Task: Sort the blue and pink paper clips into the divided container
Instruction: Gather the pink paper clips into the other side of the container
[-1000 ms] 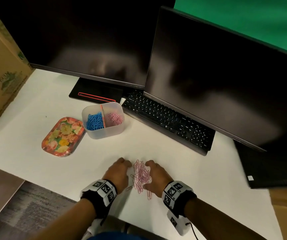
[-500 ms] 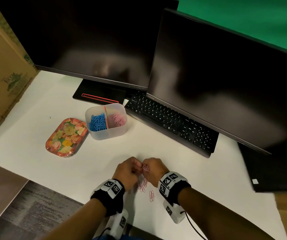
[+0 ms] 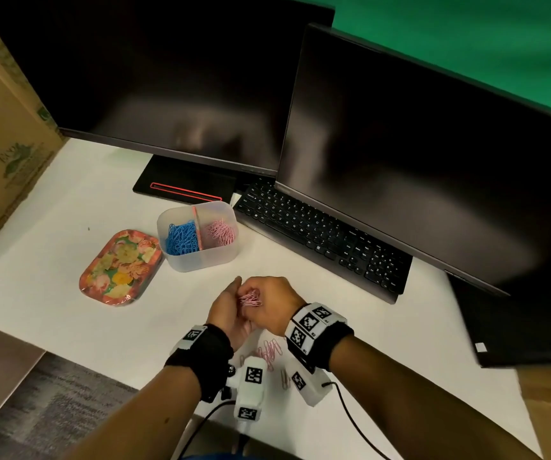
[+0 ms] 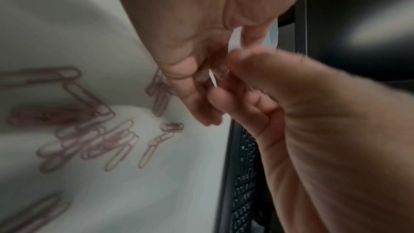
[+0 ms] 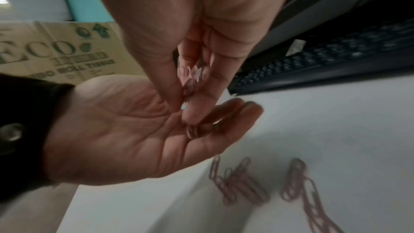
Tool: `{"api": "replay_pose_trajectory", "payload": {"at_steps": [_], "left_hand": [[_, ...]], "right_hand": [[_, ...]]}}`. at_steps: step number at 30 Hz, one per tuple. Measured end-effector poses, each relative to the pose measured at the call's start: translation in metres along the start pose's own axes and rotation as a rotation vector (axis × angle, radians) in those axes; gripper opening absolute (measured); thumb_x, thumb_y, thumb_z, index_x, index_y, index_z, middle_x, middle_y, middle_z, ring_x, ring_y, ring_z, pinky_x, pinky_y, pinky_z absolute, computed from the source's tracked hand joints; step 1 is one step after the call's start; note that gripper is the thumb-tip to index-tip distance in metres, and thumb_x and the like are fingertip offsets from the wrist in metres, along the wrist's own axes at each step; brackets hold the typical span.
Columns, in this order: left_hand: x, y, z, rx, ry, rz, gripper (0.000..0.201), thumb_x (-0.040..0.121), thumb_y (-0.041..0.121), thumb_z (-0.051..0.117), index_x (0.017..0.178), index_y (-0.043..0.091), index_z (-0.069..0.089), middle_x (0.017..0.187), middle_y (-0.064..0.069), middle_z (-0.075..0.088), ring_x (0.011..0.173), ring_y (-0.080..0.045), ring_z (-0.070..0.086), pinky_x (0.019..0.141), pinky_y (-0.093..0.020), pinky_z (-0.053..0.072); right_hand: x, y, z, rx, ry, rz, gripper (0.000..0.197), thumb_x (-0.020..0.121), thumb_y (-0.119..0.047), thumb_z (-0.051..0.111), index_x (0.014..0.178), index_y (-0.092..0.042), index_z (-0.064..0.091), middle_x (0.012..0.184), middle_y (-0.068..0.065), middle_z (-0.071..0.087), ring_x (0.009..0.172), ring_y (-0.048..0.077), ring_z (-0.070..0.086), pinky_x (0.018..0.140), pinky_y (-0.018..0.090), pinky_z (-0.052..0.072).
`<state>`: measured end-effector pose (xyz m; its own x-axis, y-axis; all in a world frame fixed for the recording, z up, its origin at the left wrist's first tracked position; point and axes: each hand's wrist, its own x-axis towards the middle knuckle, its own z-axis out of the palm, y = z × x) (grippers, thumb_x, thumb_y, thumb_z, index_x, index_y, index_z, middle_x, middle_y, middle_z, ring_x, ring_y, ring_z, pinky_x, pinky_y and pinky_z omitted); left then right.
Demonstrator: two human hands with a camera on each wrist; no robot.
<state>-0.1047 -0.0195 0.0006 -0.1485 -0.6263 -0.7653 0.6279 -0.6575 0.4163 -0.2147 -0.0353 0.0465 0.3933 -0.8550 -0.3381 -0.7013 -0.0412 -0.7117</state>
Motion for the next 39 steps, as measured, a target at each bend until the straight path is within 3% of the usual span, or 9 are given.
{"api": "replay_pose_trajectory", "payload": {"at_steps": [7,11,16,19,22,28,31,34,39], "left_hand": [[-0.006,0.011,-0.029,-0.191,0.029,0.059,0.030,0.094,0.015,0.038,0.082,0.001,0.062,0.076,-0.014,0.069,0.065,-0.023,0.070,0.058,-0.030,0.060],[-0.009,0.013,-0.053,-0.202,0.102,0.079,0.026,0.092,0.014,0.040,0.081,0.002,0.060,0.071,-0.012,0.068,0.063,-0.022,0.069,0.060,-0.030,0.060],[-0.014,0.012,-0.068,-0.174,0.131,0.099,0.027,0.093,0.014,0.038,0.080,0.003,0.059,0.070,-0.010,0.067,0.070,-0.023,0.065,0.062,-0.031,0.060],[-0.015,0.010,-0.071,-0.147,0.137,0.101,0.027,0.093,0.016,0.038,0.080,0.005,0.058,0.073,-0.011,0.064,0.068,-0.023,0.064,0.069,-0.034,0.056],[-0.014,0.005,-0.069,-0.125,0.147,0.101,0.027,0.093,0.016,0.039,0.081,0.003,0.059,0.075,-0.012,0.064,0.071,-0.026,0.063,0.073,-0.037,0.053],[-0.014,-0.004,-0.062,-0.101,0.114,0.078,0.027,0.093,0.016,0.039,0.082,0.003,0.060,0.076,-0.013,0.064,0.069,-0.025,0.064,0.068,-0.035,0.056],[-0.013,-0.005,-0.062,-0.087,0.117,0.069,0.028,0.092,0.016,0.039,0.081,0.003,0.060,0.076,-0.013,0.065,0.068,-0.025,0.064,0.066,-0.034,0.058],[-0.013,-0.007,-0.063,-0.074,0.133,0.058,0.028,0.092,0.016,0.039,0.080,0.003,0.061,0.073,-0.013,0.066,0.067,-0.026,0.064,0.066,-0.035,0.058],[-0.014,-0.009,-0.061,-0.040,0.138,0.052,0.029,0.093,0.016,0.039,0.080,0.002,0.061,0.072,-0.013,0.066,0.069,-0.027,0.063,0.072,-0.038,0.055]], "right_hand": [[-0.006,0.019,-0.009,-0.148,0.108,-0.018,0.037,0.086,-0.012,0.052,0.120,-0.023,0.061,0.122,-0.004,0.062,0.103,0.016,0.062,0.091,0.033,0.052],[-0.005,0.042,0.018,-0.411,-0.154,-0.005,0.059,0.094,-0.029,0.049,0.149,-0.025,0.028,0.160,-0.003,0.017,0.146,0.017,0.019,0.118,0.037,0.024],[-0.023,0.050,0.057,-0.608,-0.302,-0.216,0.073,0.096,-0.047,0.041,0.153,-0.018,0.007,0.162,0.002,-0.005,0.149,0.019,-0.005,0.121,0.040,-0.001],[-0.039,0.060,0.062,-0.632,-0.362,-0.361,0.073,0.091,-0.046,0.054,0.149,-0.012,0.026,0.160,0.008,0.014,0.148,0.022,0.011,0.121,0.038,0.005],[-0.041,0.078,0.063,-0.677,-0.249,-0.470,0.050,0.071,-0.034,0.081,0.115,-0.013,0.068,0.127,0.008,0.063,0.121,0.021,0.058,0.096,0.034,0.051],[-0.036,0.100,0.043,-0.563,-0.091,-0.491,0.043,0.054,-0.013,0.090,0.094,-0.017,0.075,0.109,0.003,0.071,0.101,0.019,0.069,0.072,0.026,0.059],[-0.039,0.092,0.019,-0.528,-0.003,-0.318,0.059,0.084,-0.037,0.066,0.139,-0.022,0.048,0.152,0.002,0.036,0.139,0.016,0.035,0.112,0.030,0.036],[-0.044,0.090,0.008,-0.589,-0.171,-0.150,0.092,0.084,-0.062,0.052,0.152,-0.034,-0.003,0.159,-0.009,-0.017,0.147,0.010,-0.014,0.119,0.030,0.000],[-0.046,0.091,0.011,-0.812,-0.450,-0.310,0.096,0.082,-0.061,0.055,0.151,-0.034,-0.006,0.160,-0.004,-0.018,0.146,0.017,-0.017,0.119,0.039,-0.006]]}}
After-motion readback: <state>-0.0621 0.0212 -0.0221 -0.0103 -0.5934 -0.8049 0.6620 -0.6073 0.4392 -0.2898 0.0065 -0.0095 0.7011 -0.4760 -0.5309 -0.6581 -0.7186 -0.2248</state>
